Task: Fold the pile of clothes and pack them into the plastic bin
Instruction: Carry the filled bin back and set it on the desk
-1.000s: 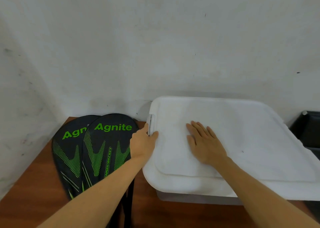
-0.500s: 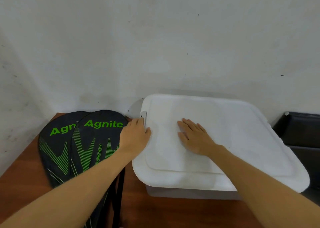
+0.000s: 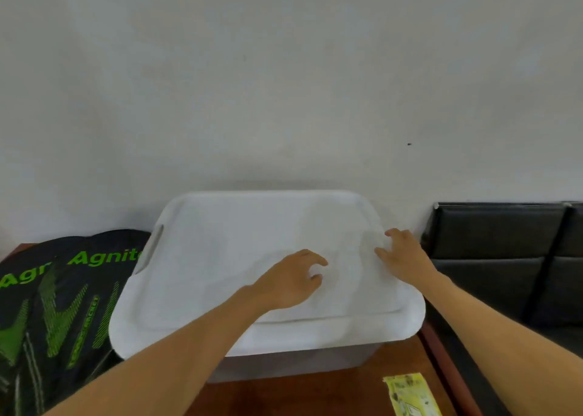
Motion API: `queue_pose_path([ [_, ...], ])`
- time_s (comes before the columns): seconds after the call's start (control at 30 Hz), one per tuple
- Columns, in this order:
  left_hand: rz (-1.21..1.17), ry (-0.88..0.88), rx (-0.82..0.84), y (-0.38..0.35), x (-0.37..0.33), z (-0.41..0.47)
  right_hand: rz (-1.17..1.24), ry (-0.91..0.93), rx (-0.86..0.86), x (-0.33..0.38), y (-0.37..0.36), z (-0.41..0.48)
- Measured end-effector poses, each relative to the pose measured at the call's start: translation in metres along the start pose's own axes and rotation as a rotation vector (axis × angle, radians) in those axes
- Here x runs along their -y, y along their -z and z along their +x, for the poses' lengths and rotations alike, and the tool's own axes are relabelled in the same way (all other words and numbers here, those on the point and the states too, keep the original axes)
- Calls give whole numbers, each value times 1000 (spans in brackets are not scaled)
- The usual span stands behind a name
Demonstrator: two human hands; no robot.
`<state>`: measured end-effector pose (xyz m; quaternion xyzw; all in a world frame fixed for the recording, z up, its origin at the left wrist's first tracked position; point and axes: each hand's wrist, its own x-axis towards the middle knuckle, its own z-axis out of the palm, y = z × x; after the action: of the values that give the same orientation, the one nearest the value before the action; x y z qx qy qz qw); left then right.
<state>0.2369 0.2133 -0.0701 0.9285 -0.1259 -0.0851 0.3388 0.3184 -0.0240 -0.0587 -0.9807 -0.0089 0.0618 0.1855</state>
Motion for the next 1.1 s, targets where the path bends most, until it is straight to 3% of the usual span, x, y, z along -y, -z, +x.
queue_pose_path([
  [0.07,37,5,36,-23,-13,16,101,-37,27,-23,-6,0],
  [0.23,149,20,-198,-64,-18,31,695,-217,143,-48,-29,12],
  [0.33,125,36,-249,-67,-18,32,823,-263,89,-53,-38,20],
  [0.47,154,18,-279,-69,-21,32,671,-116,-73,-58,-42,19],
  [0.6,160,47,-263,-69,-23,31,713,74,-62,-59,-39,15],
  [0.93,160,52,-249,-69,-23,33,145,185,-105,-47,-33,21],
  [1.1,110,59,-238,-68,-21,33,47,167,-86,-44,-29,15],
])
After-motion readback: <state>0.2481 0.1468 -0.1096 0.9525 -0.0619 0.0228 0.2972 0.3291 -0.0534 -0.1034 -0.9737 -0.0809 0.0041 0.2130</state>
